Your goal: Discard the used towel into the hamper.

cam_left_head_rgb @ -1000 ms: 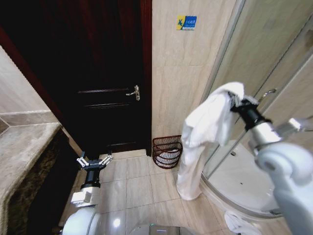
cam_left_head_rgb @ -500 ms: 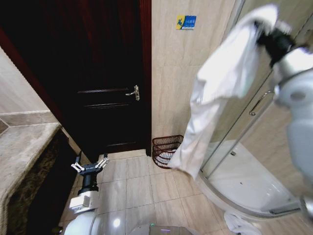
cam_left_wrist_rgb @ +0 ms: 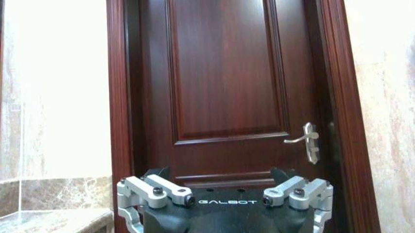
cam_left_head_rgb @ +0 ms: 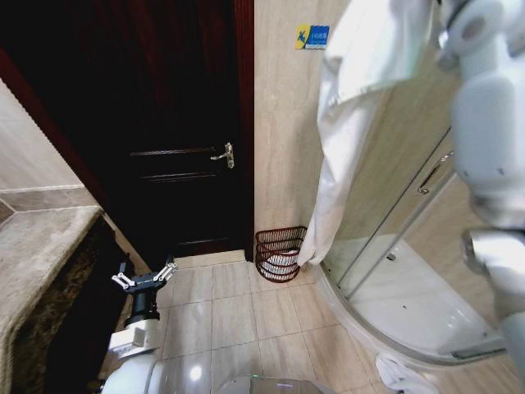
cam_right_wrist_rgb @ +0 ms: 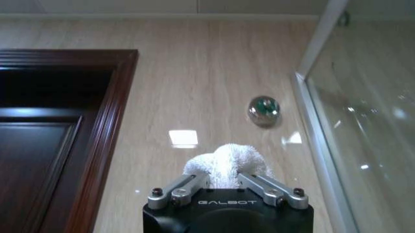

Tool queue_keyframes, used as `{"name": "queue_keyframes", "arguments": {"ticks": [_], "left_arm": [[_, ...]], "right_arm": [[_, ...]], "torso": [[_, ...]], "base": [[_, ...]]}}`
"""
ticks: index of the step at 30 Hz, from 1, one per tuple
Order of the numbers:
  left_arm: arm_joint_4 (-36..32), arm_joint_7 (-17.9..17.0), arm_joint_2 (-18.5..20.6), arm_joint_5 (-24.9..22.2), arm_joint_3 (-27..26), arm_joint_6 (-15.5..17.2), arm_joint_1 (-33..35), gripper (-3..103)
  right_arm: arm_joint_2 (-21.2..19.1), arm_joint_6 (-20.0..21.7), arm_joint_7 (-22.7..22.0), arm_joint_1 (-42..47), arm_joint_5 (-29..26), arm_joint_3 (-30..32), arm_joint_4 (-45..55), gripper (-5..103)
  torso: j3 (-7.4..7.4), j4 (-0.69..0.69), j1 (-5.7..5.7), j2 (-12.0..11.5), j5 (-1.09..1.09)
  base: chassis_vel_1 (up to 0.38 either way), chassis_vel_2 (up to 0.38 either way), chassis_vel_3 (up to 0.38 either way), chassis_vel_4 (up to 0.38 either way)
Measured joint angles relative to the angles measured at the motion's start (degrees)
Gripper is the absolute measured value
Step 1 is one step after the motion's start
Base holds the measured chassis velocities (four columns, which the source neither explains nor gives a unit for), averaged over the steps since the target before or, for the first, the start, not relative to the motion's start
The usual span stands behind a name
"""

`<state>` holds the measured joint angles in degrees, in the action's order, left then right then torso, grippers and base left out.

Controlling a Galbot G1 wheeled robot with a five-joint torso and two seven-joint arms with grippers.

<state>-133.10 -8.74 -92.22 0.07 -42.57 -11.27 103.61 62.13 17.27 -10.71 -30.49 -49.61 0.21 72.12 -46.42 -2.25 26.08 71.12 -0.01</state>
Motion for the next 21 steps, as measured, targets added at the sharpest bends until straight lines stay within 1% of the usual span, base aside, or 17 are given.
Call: {"name": "queue_keyframes", "arguments": {"ticks": [1, 4, 6, 8, 9, 11, 13, 17, 21], "left_arm": [[0.0, 0.0, 0.0, 0.0, 0.0, 0.0, 0.0, 100], [-0.12, 0.0, 0.17, -0.78, -0.36, 0.33, -0.29, 100], [-0.12, 0.0, 0.29, -0.94, -0.44, 0.42, -0.36, 100], [-0.05, -0.01, 0.75, -1.32, -0.59, 0.6, -0.64, 100], [-0.05, -0.01, 0.75, -1.32, -0.59, 0.6, -0.64, 100], [0.33, -0.02, 1.01, -1.49, -0.59, 0.69, -0.9, 100], [0.5, -0.02, 1.09, -1.52, -0.5, 0.71, -1.03, 100], [0.72, -0.02, 1.53, -1.67, -0.28, 0.71, -1.29, 100], [0.83, -0.02, 1.61, -1.67, -0.3, 0.34, -1.23, 100]], "right_arm": [[0.0, 0.0, 0.0, 0.0, 0.0, 0.0, 0.0, 4], [2.5, -0.81, 0.85, -3.96, 1.56, -0.82, -4.7, 4], [2.93, -0.91, 1.08, -4.64, 1.88, -0.87, -5.68, 4], [4.34, -1.59, 2.02, -6.75, 2.68, -1.25, -9.55, 4], [4.34, -1.59, 2.02, -6.75, 2.68, -1.25, -9.55, 4], [5.45, -2.08, 2.71, -8.12, 3.03, -1.55, -12.55, 4], [5.96, -2.24, 2.99, -8.52, 3.23, -1.57, -13.57, 4], [8.23, -3.54, 4.68, -9.88, 5.03, -1.71, -18.57, 4], [9.25, -3.99, 4.96, -8.85, 5.45, -1.71, -19.16, 4]], "torso": [[0.0, 0.0, 0.0, 0.0, 0.0], [0.01, 0.01, -0.02, 0.01, -0.01], [0.01, 0.01, -0.02, 0.0, 0.0], [0.01, 0.02, -0.02, 0.01, 0.03], [0.01, 0.02, -0.02, 0.01, 0.03], [0.01, 0.02, -0.02, 0.0, 0.02], [0.01, 0.02, -0.01, 0.0, 0.02], [0.01, 0.01, -0.02, 0.01, 0.0], [0.01, 0.01, -0.02, 0.01, 0.0]], "base": [[0.0, 0.0, 0.0, 0.0], [0.0, 0.0, 0.0, 0.0], [0.0, 0.0, 0.0, 0.0], [0.0, 0.0, 0.0, 0.0], [0.0, 0.0, 0.0, 0.0], [0.0, 0.0, 0.0, 0.0], [0.0, 0.0, 0.0, 0.0], [0.0, 0.0, 0.0, 0.0], [0.0, 0.0, 0.0, 0.0]]}}
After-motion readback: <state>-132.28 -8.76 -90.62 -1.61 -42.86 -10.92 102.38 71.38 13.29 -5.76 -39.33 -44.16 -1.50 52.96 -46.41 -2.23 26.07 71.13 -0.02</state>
